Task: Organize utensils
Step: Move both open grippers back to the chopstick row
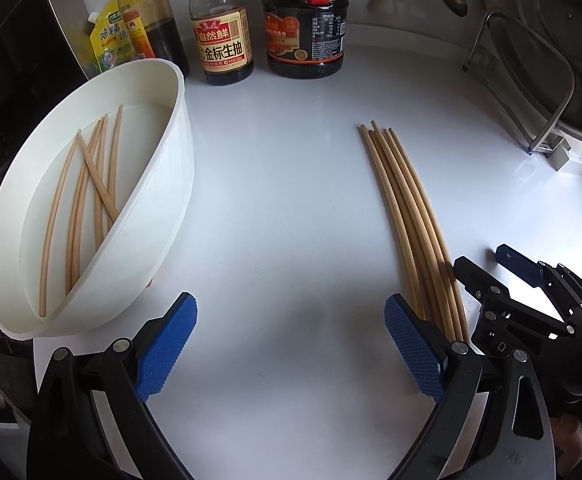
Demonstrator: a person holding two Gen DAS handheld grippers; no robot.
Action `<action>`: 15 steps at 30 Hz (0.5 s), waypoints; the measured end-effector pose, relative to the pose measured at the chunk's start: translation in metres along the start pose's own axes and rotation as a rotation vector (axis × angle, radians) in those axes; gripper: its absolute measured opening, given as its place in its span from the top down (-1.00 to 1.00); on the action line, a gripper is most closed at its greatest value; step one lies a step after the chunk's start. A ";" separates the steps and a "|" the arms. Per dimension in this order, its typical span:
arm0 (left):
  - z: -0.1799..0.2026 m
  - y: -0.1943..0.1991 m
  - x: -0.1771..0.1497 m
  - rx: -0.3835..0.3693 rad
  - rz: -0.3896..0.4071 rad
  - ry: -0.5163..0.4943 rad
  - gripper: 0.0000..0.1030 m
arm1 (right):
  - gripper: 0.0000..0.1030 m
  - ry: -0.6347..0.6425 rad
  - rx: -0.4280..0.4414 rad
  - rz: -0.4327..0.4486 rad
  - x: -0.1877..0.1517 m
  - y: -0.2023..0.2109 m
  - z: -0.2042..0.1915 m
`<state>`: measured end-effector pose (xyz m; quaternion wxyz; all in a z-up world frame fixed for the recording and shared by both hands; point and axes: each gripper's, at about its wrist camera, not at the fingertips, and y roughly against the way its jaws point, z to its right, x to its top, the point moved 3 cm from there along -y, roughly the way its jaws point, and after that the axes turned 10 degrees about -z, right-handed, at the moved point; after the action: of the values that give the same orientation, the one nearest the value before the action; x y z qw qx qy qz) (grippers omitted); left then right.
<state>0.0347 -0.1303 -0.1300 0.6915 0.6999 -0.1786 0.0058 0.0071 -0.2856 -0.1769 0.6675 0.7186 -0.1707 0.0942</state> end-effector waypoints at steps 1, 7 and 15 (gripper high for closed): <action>0.000 0.000 0.000 0.001 0.000 -0.001 -0.81 | -0.07 0.001 -0.003 0.002 0.000 0.000 0.000; 0.000 -0.003 0.002 0.002 -0.005 0.003 -0.81 | -0.07 0.016 -0.022 0.009 0.002 0.001 -0.002; 0.001 -0.006 0.004 0.001 -0.010 0.003 -0.81 | -0.07 0.035 -0.024 0.012 0.002 0.003 -0.006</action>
<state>0.0392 -0.1323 -0.1348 0.6916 0.7010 -0.1743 0.0034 0.0081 -0.2800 -0.1724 0.6784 0.7078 -0.1644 0.1090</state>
